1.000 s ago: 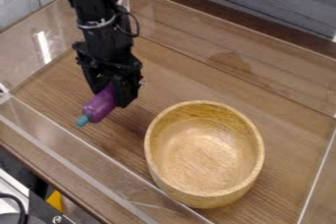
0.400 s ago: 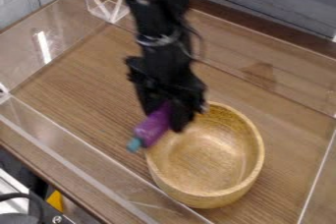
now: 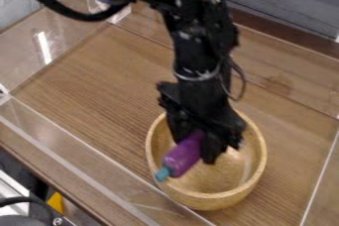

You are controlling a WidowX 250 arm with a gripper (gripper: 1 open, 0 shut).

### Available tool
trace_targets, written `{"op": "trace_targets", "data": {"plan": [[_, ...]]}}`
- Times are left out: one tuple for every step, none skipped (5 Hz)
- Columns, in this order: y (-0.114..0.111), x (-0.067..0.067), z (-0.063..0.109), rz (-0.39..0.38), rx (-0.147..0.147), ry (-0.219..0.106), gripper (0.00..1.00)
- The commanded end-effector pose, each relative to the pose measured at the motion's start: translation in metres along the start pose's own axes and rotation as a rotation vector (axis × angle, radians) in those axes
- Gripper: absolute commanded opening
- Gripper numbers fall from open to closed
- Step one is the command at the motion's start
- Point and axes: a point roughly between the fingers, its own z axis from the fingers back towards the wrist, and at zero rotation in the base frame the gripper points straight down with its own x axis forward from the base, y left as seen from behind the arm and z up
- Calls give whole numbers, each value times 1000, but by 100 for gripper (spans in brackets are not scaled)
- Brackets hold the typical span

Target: Put the purple eggplant in the brown bowl

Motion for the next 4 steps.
{"op": "trace_targets", "data": {"plan": [[-7,0,-1,-12,-1,-22,0],[-10,-4,-3,-13,-5,-21,0],[-13,-8,-3,-11,-9,-15,0],[-15,-12,-2,-7,-14,-8,0]]}}
